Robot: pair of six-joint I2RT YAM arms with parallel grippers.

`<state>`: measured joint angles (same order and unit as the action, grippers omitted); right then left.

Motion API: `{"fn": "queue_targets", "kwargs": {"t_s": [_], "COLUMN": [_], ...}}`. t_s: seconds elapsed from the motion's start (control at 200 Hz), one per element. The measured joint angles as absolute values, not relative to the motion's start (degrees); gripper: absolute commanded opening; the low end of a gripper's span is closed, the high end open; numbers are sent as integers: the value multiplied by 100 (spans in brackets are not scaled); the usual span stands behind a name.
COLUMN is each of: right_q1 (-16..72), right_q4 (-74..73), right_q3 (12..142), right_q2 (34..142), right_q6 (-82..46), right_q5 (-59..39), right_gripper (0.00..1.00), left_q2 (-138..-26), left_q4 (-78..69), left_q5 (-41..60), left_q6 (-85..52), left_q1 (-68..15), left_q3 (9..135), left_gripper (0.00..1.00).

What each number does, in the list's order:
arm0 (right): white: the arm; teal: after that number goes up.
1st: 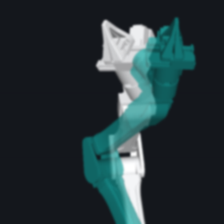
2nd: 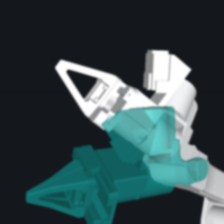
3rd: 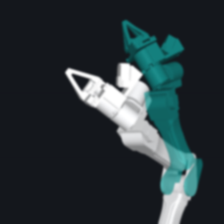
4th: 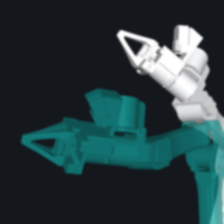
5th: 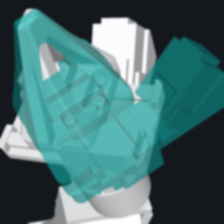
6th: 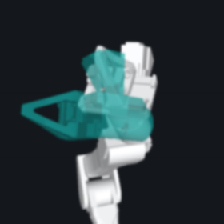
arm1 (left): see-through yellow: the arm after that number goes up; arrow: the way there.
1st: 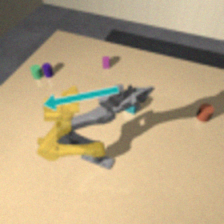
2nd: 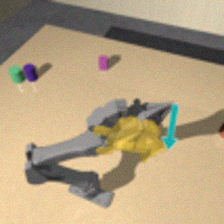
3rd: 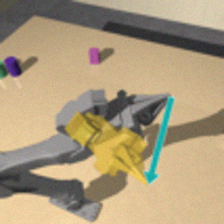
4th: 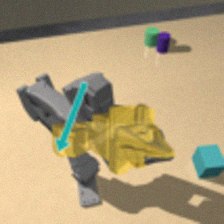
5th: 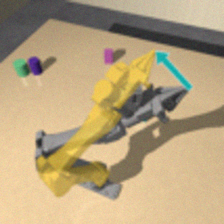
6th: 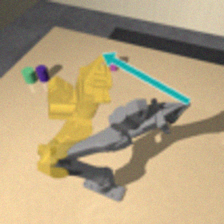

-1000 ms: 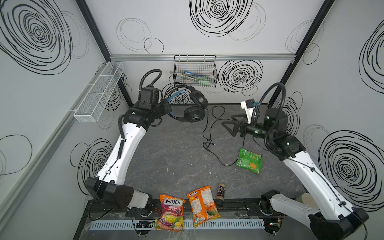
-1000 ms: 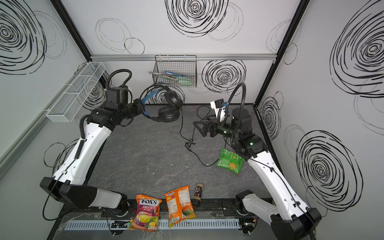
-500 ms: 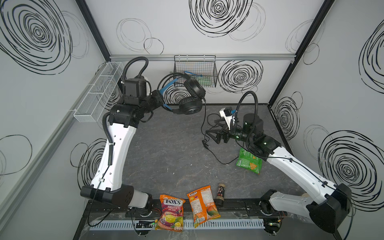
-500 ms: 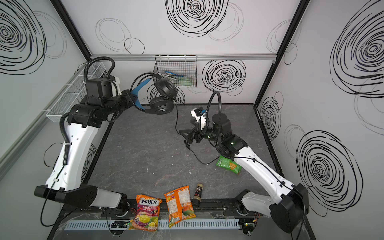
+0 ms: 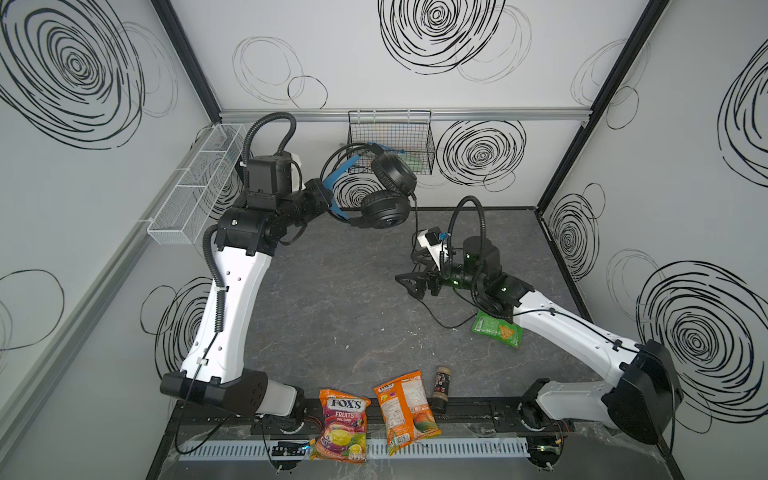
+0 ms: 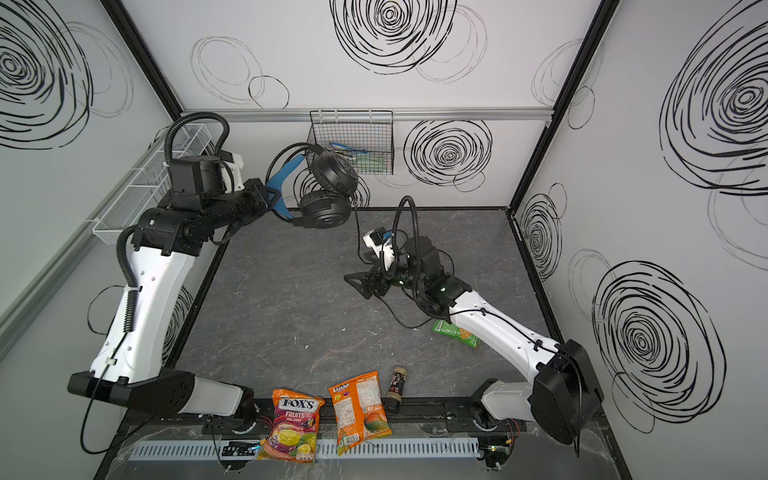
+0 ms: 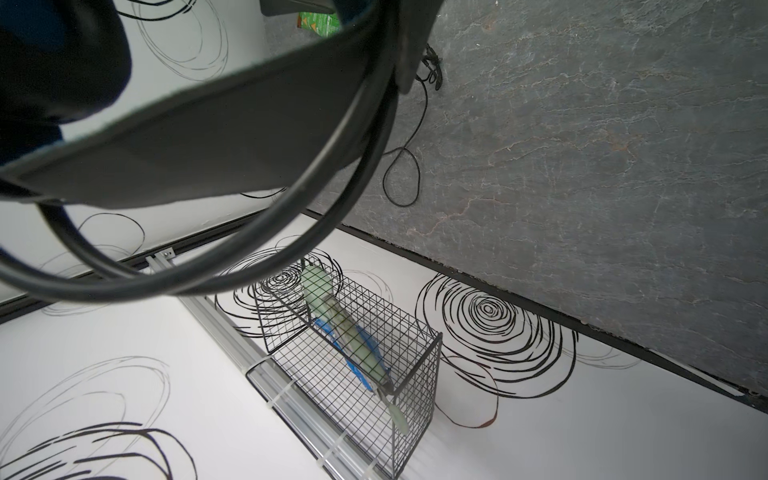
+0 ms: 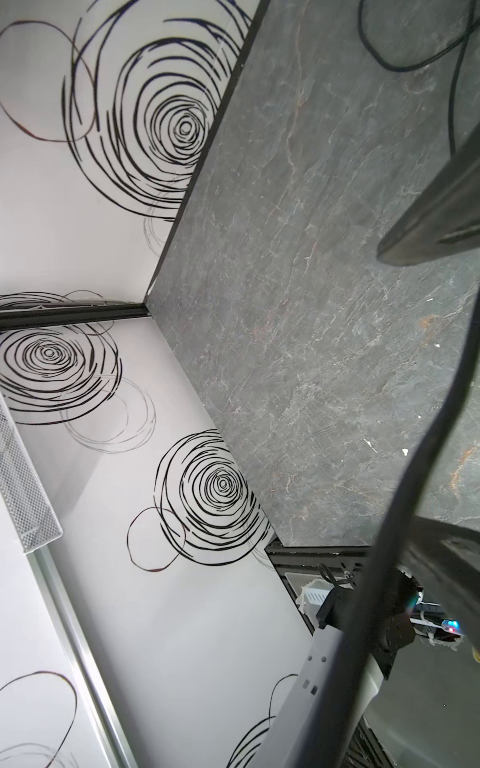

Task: Wrap the headphones
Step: 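Hold the headphones raised with the left gripper while the right gripper lowers toward the cable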

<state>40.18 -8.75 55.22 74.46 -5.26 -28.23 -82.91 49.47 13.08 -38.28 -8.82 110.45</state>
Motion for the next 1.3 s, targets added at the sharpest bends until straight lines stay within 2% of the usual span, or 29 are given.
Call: {"fn": "queue_targets", "kwargs": {"t_s": [0.24, 0.415, 0.59, 0.775, 0.87, 1.041, 1.301], "right_q1": [4016, 4012, 3979, 3979, 3979, 3979, 3979], "right_q4": [-1162, -1247, -1328, -1345, -1347, -1372, -1509], "right_q3": [5522, 5522, 5524, 5612, 5614, 5614, 5623], "right_q2": [7745, 7758, 7773, 7918, 7924, 7924, 8093], "right_q6": [-598, -628, -701, -705, -722, -753, -786], "right_q5": [-2867, -2926, -2971, -3035, -3059, -3070, -3114], "right_gripper": [83, 60, 48, 29, 29, 37, 42], "left_q2": [-8180, -7872, -7815, -7789, -7754, -7708, -7708], "left_q4": [4801, 4486, 4421, 4329, 4309, 4239, 4191], "left_q5": [1680, 2150, 2281, 2357, 2401, 2469, 2591], "left_q6": [-4042, -4357, -4425, -4466, -4508, -4589, -4678], "left_q1": [-784, -429, -357, -340, -270, -169, -169], "left_q3": [10886, 10449, 10447, 10447, 10436, 10436, 10436], "left_gripper": [0, 0, 0, 0, 0, 0, 0]}}
